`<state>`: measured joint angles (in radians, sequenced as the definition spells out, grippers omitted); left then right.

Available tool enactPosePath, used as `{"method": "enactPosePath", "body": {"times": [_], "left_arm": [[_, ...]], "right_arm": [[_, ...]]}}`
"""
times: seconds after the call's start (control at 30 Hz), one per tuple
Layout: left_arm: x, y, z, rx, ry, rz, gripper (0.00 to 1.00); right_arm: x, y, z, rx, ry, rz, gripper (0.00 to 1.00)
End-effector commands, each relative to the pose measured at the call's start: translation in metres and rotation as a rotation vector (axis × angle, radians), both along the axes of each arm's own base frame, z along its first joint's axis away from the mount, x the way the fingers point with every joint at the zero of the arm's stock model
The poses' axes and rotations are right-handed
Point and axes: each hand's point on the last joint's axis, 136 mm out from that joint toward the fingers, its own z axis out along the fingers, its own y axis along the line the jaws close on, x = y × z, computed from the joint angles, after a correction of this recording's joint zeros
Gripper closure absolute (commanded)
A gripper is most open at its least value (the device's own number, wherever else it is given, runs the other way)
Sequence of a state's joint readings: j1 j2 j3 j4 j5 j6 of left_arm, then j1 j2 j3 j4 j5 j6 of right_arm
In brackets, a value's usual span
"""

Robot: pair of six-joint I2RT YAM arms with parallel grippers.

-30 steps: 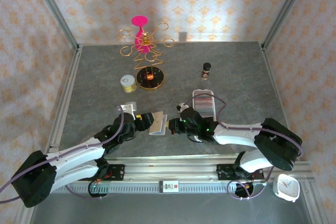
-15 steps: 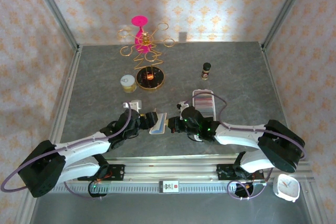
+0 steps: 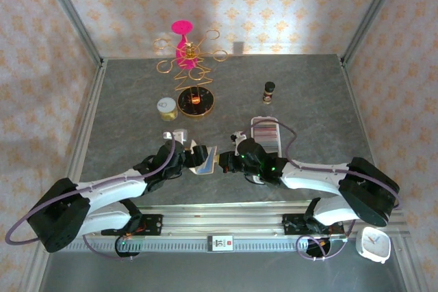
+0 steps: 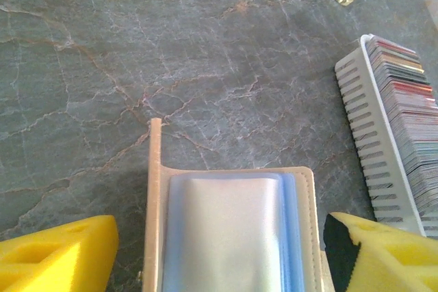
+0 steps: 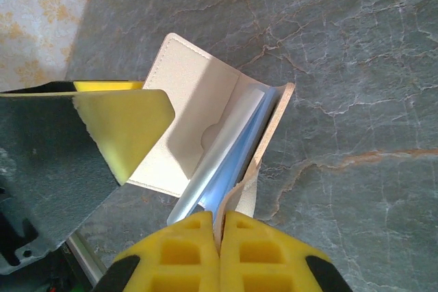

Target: Put the credit cards into the card holder

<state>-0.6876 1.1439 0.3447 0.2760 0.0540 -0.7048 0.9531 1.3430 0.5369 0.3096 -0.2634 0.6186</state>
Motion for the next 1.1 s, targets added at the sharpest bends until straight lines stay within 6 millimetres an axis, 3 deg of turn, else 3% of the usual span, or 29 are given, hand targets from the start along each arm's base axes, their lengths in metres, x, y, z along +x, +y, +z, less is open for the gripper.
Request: {"method": "enactPosePath", "body": {"times": [0.0, 0.37, 0.53, 0.7, 1.07], "left_arm": [[0.001, -0.006, 0.005, 0.017, -0.011, -0.033, 0.21], [-0.008, -0.018, 0.003, 0.001, 0.02, -0.119, 0.19], [-0.008, -0.01, -0.004, 0.038, 0.033, -0.091, 0.19], [-0.016, -0.027, -0.008, -0.001, 0.076, -0.178, 0.18], [-0.02, -0.032, -0.013, -0.013, 0.097, -0.208, 0.12]], "right_arm": [[0.004, 0.01, 0.024, 0.06, -0.033, 0.0, 1.0], [0.005, 0.009, 0.027, 0.066, -0.037, -0.009, 1.0], [0.004, 0.008, 0.026, 0.067, -0.034, -0.012, 1.0], [0.003, 0.008, 0.026, 0.068, -0.03, -0.011, 1.0], [0.003, 0.006, 0.024, 0.068, -0.027, -0.017, 1.0]]}}
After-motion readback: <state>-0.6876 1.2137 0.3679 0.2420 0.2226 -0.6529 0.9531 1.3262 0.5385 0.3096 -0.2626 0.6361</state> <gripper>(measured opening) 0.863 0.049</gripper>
